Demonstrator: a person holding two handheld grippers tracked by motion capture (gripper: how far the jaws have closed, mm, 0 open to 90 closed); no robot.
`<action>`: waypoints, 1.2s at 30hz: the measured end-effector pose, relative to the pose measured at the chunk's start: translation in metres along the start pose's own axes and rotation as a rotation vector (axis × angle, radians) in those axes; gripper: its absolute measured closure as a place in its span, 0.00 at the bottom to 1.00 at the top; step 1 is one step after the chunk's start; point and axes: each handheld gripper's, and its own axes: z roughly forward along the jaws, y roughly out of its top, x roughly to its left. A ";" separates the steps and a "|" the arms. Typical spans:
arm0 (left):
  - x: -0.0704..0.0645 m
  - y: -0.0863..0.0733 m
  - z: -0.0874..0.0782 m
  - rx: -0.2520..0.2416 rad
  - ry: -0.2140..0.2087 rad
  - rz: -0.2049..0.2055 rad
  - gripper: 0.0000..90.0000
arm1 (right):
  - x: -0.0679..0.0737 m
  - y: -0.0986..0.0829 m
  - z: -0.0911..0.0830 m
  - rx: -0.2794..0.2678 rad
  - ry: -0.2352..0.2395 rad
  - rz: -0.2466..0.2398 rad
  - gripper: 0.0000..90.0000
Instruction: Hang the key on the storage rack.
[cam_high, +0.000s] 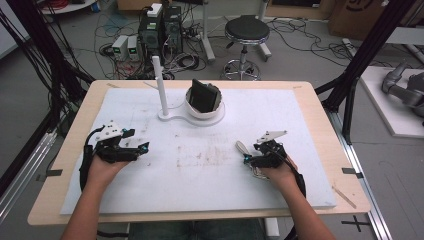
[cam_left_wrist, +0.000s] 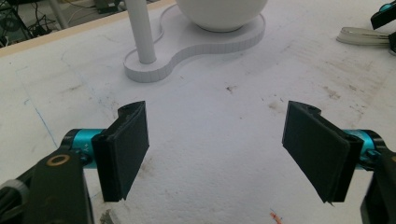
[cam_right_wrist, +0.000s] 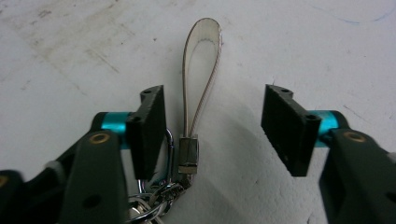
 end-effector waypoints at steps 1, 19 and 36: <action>0.000 0.000 0.000 0.001 0.000 0.003 0.25 | 0.000 0.000 0.000 0.001 -0.001 -0.001 0.48; -0.003 0.000 0.002 0.010 0.000 0.012 0.25 | 0.010 0.004 -0.001 0.027 0.054 -0.024 0.93; -0.005 0.003 -0.004 -0.003 0.003 0.020 0.25 | 0.022 0.045 -0.046 -0.247 0.068 -0.054 0.93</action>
